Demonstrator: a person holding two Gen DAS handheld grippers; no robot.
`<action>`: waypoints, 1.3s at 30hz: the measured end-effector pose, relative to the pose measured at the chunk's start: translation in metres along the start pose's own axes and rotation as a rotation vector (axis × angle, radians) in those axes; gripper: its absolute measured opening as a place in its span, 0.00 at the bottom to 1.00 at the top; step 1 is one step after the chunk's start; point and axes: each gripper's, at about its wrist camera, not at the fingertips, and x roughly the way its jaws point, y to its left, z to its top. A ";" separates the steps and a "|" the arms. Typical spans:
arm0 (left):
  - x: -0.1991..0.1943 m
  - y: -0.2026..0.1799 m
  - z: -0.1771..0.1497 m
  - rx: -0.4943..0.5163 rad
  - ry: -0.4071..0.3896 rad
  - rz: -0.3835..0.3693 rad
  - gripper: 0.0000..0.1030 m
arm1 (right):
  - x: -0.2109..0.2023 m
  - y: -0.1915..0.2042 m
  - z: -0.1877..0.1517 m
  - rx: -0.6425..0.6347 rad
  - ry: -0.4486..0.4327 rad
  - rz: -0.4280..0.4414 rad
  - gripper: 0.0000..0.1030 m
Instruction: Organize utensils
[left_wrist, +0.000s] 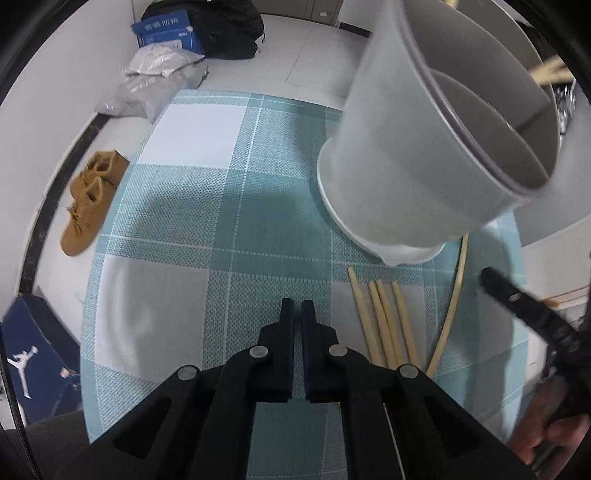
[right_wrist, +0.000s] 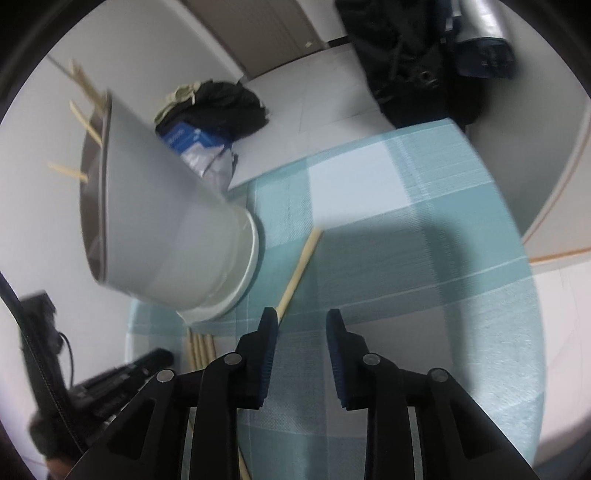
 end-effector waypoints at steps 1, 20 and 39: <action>0.001 0.001 0.003 -0.006 0.003 -0.012 0.01 | 0.004 0.004 -0.001 -0.008 0.004 -0.011 0.26; -0.012 0.032 0.005 -0.116 -0.031 -0.116 0.00 | 0.025 0.052 -0.022 -0.259 0.023 -0.257 0.05; -0.017 0.033 0.003 -0.125 -0.005 -0.116 0.00 | 0.010 0.073 -0.065 -0.532 0.247 -0.271 0.24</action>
